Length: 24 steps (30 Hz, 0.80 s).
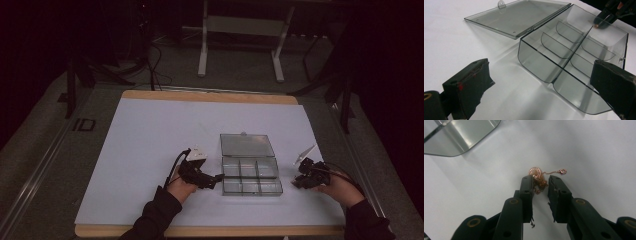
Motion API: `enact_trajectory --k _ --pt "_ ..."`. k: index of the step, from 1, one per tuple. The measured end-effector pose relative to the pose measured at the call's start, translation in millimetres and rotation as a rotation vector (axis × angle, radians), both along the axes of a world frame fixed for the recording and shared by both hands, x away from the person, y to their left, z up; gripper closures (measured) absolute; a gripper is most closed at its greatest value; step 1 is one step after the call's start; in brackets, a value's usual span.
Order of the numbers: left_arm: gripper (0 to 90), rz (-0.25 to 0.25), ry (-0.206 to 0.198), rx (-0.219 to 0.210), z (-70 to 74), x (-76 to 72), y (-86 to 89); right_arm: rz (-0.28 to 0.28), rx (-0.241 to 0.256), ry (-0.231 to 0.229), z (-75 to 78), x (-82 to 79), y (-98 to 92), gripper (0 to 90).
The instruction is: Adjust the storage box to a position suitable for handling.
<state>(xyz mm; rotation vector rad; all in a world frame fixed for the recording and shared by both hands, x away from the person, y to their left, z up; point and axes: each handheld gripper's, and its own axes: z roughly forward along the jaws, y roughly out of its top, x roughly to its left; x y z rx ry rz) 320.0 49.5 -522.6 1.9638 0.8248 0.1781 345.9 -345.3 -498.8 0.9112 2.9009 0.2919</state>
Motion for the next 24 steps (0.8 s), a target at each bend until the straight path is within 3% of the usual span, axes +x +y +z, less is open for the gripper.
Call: enact_trajectory --k 7,16,24 --pt "3.4 0.005 -0.004 -0.008 -0.8 -0.2 0.0 0.035 -0.042 0.014 0.5 -1.7 8.3 85.7" --pt "3.4 -0.001 -0.011 -0.001 -0.1 0.2 -0.2 0.024 -0.015 0.021 1.5 -0.6 5.0 87.7" --pt "3.4 -0.002 -0.004 -0.008 -2.2 0.6 2.1 0.025 0.027 0.014 11.7 -0.5 2.8 87.7"
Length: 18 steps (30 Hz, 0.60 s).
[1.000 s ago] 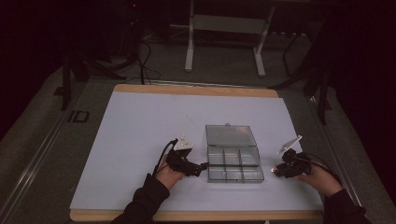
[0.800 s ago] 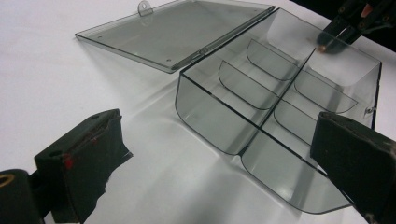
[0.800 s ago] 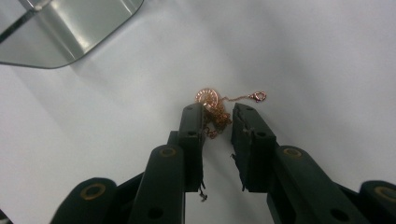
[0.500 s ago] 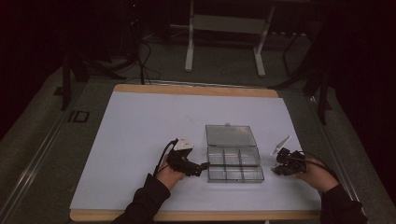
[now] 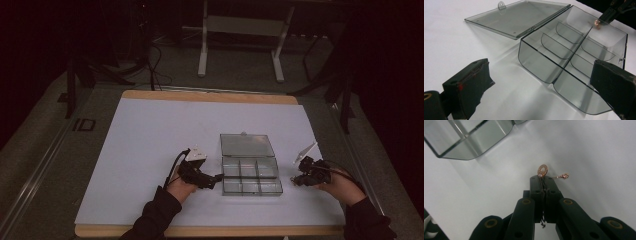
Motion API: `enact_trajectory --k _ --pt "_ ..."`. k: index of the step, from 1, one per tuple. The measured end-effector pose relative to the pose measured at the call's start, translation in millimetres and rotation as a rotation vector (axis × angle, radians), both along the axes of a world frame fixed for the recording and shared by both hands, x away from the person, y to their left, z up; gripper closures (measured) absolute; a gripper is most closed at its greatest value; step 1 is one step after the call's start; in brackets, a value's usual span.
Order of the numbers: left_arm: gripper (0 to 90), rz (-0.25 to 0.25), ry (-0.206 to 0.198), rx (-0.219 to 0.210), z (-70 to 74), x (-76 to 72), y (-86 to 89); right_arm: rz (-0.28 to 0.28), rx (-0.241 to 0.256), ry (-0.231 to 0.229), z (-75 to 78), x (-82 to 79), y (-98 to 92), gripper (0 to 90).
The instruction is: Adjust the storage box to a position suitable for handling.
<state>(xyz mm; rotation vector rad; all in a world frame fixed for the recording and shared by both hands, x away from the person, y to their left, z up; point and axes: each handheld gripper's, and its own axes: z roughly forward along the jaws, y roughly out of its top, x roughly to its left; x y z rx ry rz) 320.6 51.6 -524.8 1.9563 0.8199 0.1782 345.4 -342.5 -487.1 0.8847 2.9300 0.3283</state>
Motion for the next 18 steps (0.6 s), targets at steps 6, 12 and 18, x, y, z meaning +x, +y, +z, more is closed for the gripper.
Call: enact_trajectory --k 6,12,18 --pt "3.4 -0.016 -0.012 -0.001 1.3 -0.4 2.3 0.005 0.023 -0.016 9.4 -0.3 -2.0 87.7" --pt "3.4 -0.013 -0.030 -0.006 3.1 -0.8 7.3 0.009 0.039 -0.036 26.6 0.1 -3.1 87.7" --pt "3.4 -0.036 -0.036 -0.027 1.8 -2.7 11.7 0.011 0.046 -0.054 37.4 1.2 -2.7 87.7"
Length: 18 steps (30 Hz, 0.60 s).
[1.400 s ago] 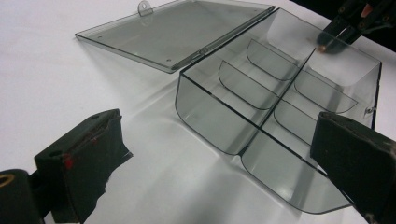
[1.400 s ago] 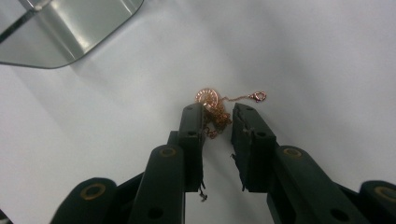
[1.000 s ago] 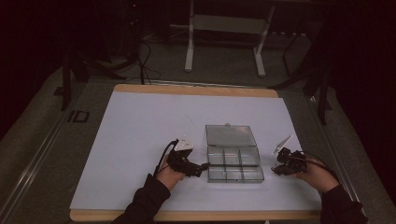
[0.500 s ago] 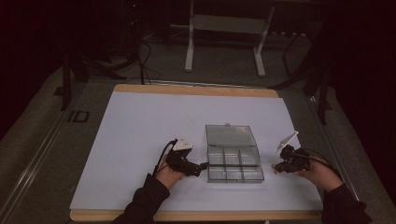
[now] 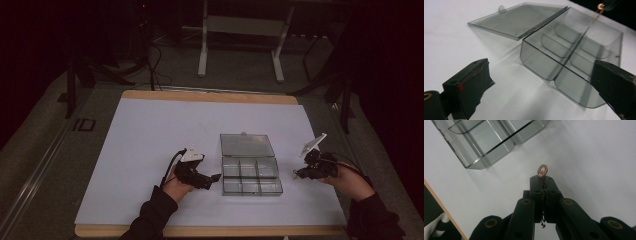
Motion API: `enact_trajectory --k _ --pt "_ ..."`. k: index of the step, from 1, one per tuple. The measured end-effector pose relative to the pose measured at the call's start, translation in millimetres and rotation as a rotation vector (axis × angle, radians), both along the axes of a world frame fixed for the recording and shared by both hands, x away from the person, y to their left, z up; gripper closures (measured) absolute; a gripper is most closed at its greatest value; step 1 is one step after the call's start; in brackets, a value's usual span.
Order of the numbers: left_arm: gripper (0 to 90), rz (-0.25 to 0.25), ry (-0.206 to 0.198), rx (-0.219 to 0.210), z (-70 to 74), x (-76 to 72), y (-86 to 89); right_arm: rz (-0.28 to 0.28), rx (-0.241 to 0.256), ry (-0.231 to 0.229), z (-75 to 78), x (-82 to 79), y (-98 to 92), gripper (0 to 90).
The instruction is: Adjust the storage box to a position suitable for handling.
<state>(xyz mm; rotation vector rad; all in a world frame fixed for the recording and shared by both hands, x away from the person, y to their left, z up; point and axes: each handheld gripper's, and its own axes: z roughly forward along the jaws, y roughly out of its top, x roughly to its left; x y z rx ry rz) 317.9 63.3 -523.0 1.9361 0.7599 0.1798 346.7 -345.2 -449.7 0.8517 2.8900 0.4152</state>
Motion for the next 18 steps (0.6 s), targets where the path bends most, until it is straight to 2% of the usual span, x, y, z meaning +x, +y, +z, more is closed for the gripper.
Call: enact_trajectory --k 6,10,18 --pt "3.4 -0.041 -0.013 0.015 1.6 -3.3 1.7 0.005 0.015 -0.018 12.3 0.0 0.3 87.6" --pt "3.4 -0.030 0.000 0.003 -0.4 -2.5 4.5 0.006 0.017 -0.023 18.9 1.3 0.5 87.7" --pt "3.4 -0.022 -0.003 0.012 -3.0 -2.6 6.1 0.011 0.023 -0.032 28.7 4.3 1.4 87.7"
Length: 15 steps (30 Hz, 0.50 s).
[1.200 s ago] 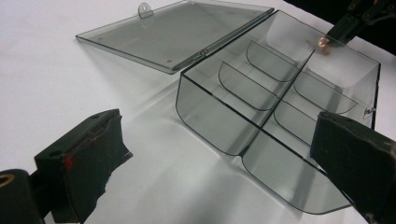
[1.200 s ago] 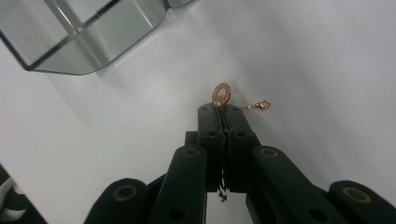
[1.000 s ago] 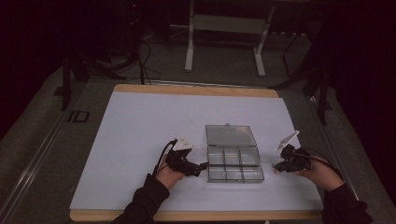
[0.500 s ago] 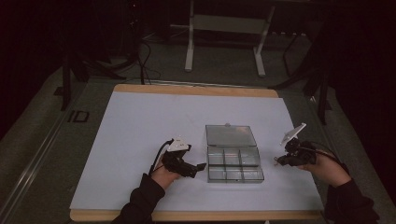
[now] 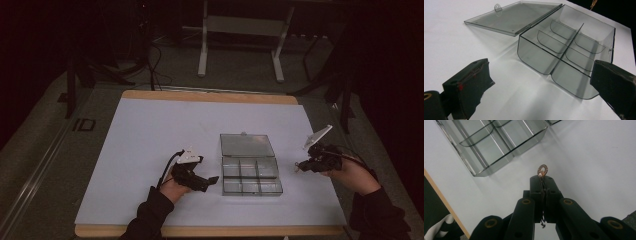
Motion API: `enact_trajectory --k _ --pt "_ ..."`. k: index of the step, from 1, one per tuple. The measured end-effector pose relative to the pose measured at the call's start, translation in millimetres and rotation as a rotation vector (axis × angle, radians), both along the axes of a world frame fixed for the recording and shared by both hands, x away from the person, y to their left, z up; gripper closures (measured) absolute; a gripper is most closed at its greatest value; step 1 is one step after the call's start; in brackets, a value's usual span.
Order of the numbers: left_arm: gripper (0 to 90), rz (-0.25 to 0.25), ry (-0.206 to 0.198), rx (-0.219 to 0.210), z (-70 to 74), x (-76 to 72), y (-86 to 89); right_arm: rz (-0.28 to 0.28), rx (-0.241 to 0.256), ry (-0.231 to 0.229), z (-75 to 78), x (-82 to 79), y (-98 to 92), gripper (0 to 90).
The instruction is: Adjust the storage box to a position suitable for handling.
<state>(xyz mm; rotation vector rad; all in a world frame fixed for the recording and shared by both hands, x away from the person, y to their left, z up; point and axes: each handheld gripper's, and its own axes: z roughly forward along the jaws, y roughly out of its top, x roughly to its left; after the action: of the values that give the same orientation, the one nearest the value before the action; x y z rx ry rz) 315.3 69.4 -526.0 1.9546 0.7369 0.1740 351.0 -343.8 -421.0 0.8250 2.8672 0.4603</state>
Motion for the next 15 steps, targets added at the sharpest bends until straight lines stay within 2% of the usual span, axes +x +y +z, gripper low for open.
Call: enact_trajectory --k 12,15 --pt "3.4 0.004 0.000 -0.008 0.1 -0.3 1.4 0.041 -0.003 -0.033 24.9 6.9 8.9 87.6" --pt "3.4 0.006 -0.002 -0.011 0.7 -0.4 1.8 0.070 -0.003 -0.051 35.8 8.7 16.6 87.6"
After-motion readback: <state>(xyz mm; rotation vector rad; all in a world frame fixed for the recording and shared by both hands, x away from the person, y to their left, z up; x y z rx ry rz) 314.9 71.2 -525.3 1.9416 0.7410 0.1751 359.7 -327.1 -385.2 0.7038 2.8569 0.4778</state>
